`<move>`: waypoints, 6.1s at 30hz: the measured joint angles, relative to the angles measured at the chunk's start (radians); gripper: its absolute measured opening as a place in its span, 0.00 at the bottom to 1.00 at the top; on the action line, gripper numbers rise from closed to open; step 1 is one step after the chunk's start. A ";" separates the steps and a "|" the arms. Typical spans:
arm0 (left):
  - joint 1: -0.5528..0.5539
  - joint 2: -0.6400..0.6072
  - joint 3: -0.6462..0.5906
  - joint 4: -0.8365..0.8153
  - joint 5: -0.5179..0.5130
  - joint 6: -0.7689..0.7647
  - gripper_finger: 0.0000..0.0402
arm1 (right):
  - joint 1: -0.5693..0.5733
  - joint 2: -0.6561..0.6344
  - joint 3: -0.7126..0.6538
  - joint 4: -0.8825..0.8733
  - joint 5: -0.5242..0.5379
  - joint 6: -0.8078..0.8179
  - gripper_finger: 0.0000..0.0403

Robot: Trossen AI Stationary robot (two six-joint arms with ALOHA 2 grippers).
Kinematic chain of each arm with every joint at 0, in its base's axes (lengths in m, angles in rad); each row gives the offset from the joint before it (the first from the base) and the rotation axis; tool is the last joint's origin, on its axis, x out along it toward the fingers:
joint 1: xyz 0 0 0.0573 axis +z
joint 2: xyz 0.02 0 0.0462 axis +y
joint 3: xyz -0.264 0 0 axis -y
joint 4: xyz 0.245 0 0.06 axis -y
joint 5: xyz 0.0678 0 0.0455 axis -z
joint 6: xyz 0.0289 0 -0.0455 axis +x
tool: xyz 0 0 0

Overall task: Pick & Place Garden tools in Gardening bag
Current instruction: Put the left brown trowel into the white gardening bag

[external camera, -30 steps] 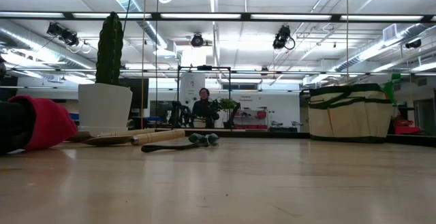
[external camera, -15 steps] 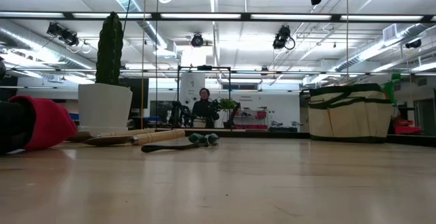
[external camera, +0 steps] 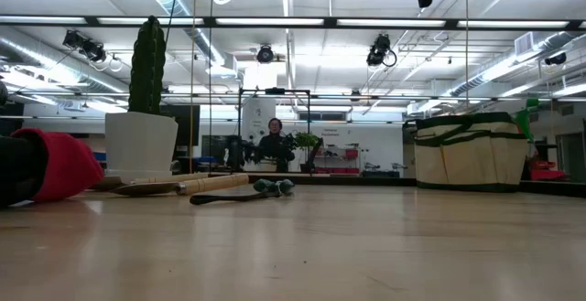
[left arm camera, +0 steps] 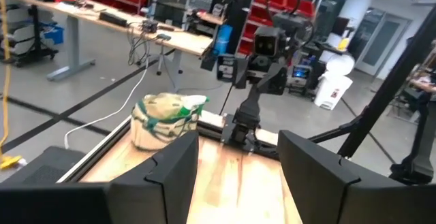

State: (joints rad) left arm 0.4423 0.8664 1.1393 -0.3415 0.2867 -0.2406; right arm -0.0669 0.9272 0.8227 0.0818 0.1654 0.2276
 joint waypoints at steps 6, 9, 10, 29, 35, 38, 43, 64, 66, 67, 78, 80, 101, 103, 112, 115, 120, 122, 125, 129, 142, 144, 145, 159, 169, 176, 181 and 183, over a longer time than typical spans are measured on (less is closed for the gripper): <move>-0.002 -0.004 0.000 -0.068 -0.040 0.022 0.52 | 0.000 0.000 0.000 -0.021 0.000 0.000 0.40; -0.002 -0.003 0.000 -0.116 -0.058 0.027 0.52 | 0.000 0.000 0.000 -0.026 0.000 0.006 0.40; -0.002 -0.003 0.000 -0.135 -0.064 0.029 0.52 | 0.000 0.000 0.000 -0.027 0.000 0.012 0.40; -0.021 0.006 -0.136 -0.230 -0.183 -0.009 0.52 | 0.000 0.000 0.000 -0.039 0.000 0.026 0.40; -0.021 0.013 -0.213 -0.178 -0.189 -0.064 0.52 | 0.000 0.000 0.000 -0.039 0.000 0.026 0.40; -0.021 0.017 -0.237 -0.166 -0.187 -0.084 0.52 | 0.000 0.000 0.000 -0.040 0.000 0.026 0.40; -0.021 0.017 -0.248 -0.151 -0.186 -0.089 0.52 | 0.000 0.000 0.000 -0.045 0.001 0.026 0.40; -0.139 0.150 -0.248 -0.139 -0.240 -0.061 0.52 | 0.000 0.000 0.000 -0.047 0.002 0.026 0.40; -0.157 0.184 -0.248 -0.139 -0.244 -0.061 0.52 | 0.000 0.000 0.000 -0.047 0.002 0.026 0.40; -0.165 0.199 -0.248 -0.140 -0.246 -0.061 0.52 | 0.000 0.000 0.000 -0.047 0.002 0.026 0.40; -0.224 0.345 -0.248 -0.158 -0.279 -0.062 0.52 | 0.000 0.000 0.000 -0.054 0.002 0.026 0.40; -0.231 0.369 -0.248 -0.168 -0.287 -0.062 0.52 | 0.000 0.000 0.000 -0.062 0.002 0.026 0.40; -0.267 0.565 -0.248 -0.281 -0.308 -0.061 0.52 | 0.000 0.000 0.000 -0.101 0.002 0.026 0.40; -0.272 0.572 -0.248 -0.296 -0.313 -0.060 0.52 | 0.000 0.000 0.000 -0.105 0.002 0.026 0.40; -0.279 0.607 -0.248 -0.321 -0.329 -0.061 0.52 | 0.000 0.000 0.000 -0.112 0.001 0.026 0.40; -0.280 0.615 -0.248 -0.322 -0.329 -0.066 0.52 | 0.000 0.000 0.000 -0.117 0.001 0.026 0.40; -0.299 0.615 -0.248 -0.319 -0.378 -0.069 0.52 | 0.000 0.000 0.000 -0.124 0.001 0.028 0.40; -0.311 0.615 -0.248 -0.320 -0.390 -0.070 0.52 | 0.000 0.000 0.000 -0.126 0.001 0.028 0.40; -0.331 0.615 -0.248 -0.319 -0.417 -0.070 0.52 | 0.000 0.000 0.000 -0.129 0.001 0.029 0.40; -0.348 0.615 -0.248 -0.318 -0.457 -0.071 0.52 | 0.000 0.000 0.000 -0.130 0.002 0.030 0.40; -0.407 0.612 -0.255 -0.292 -0.505 -0.071 0.52 | 0.000 0.000 0.000 -0.130 0.002 0.030 0.40; -0.408 0.610 -0.278 -0.285 -0.516 -0.072 0.52 | 0.000 0.000 0.000 -0.130 0.002 0.030 0.40; -0.408 0.610 -0.294 -0.271 -0.511 -0.078 0.52 | 0.000 0.000 0.000 -0.130 0.002 0.030 0.40; -0.399 0.610 -0.391 -0.171 -0.474 -0.114 0.52 | 0.000 0.000 0.000 -0.130 0.001 0.030 0.40; -0.357 0.610 -0.391 -0.171 -0.388 -0.104 0.52 | 0.000 0.000 0.000 -0.131 0.002 0.030 0.40; -0.288 0.610 -0.391 -0.171 -0.337 -0.074 0.52 | 0.000 0.001 0.000 -0.131 0.002 0.030 0.40; -0.262 0.610 -0.391 -0.175 -0.316 -0.036 0.52 | 0.000 0.001 0.000 -0.132 0.003 0.030 0.40; -0.259 0.610 -0.391 -0.175 -0.316 -0.030 0.52 | 0.000 0.001 0.000 -0.132 0.003 0.030 0.40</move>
State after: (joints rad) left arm 0.1828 1.4765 0.7479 -0.5167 -0.0288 -0.2703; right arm -0.0673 0.9281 0.8223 -0.0498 0.1684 0.2573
